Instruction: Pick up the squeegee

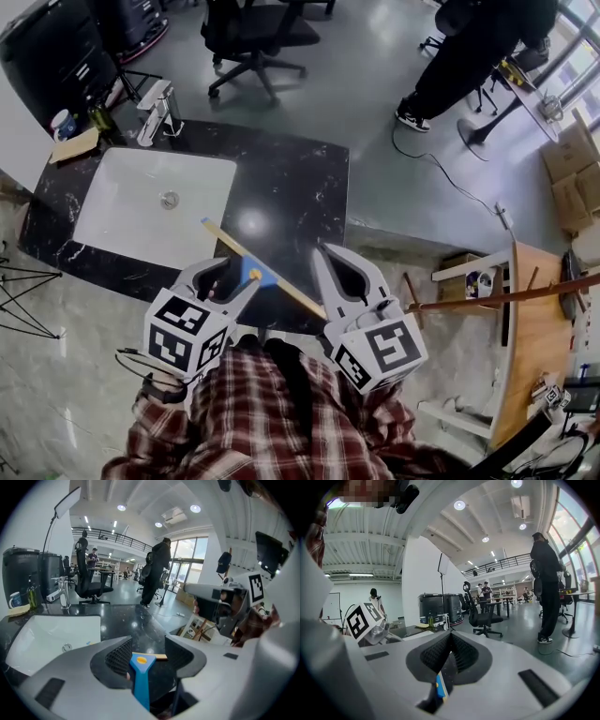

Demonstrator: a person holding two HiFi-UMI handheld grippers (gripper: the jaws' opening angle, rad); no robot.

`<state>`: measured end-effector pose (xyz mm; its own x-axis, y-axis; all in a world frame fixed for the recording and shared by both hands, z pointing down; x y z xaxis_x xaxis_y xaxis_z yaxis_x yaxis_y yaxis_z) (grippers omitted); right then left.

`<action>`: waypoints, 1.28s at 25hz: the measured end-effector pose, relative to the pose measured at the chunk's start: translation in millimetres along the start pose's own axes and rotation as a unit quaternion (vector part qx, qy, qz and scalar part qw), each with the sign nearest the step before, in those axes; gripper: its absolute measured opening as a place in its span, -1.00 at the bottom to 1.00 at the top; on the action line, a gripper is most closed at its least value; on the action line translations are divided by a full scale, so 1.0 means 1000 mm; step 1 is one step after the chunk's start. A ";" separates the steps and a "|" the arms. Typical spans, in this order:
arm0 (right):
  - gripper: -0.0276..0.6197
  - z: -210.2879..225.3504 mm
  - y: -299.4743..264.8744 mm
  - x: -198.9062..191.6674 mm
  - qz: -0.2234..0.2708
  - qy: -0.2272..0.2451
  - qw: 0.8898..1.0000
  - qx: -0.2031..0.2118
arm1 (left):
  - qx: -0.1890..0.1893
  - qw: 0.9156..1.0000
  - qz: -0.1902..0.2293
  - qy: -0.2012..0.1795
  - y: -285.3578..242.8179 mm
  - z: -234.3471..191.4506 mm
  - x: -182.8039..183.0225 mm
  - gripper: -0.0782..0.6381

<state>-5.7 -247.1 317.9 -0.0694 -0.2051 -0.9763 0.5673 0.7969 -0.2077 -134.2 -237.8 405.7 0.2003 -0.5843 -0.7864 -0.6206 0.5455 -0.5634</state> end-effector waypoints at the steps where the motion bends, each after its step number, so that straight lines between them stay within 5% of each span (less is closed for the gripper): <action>1: -0.88 0.001 0.000 -0.001 0.000 -0.003 1.000 0.000 | 0.000 1.000 -0.017 0.000 -0.004 -0.001 -0.007 -0.21; 7: -0.88 0.015 -0.002 -0.011 -0.006 -0.028 1.000 -0.007 | 0.012 0.993 -0.116 -0.011 -0.034 -0.011 -0.048 -0.21; 15: -0.88 0.025 -0.006 -0.029 -0.023 -0.057 0.998 -0.010 | 0.010 0.981 -0.196 -0.013 -0.056 -0.016 -0.082 -0.21; 32: -0.88 0.036 -0.012 -0.042 -0.033 -0.079 0.996 -0.011 | 0.064 0.963 -0.259 -0.025 -0.075 -0.021 -0.098 -0.22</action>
<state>20.3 -268.3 363.1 0.0246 -0.3424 -0.9392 0.5483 0.7902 -0.2737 -123.5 -233.8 530.6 0.4960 -0.7701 -0.4012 -0.3296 0.2605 -0.9075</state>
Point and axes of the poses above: the fingertips, and each gripper's own axes: y backward along the fingers, z to its right, x out of its top, the point moved 3 cm from there along y, backward along the fingers, and after that the axes turned 1 degree about y, right-handed, at the moved point
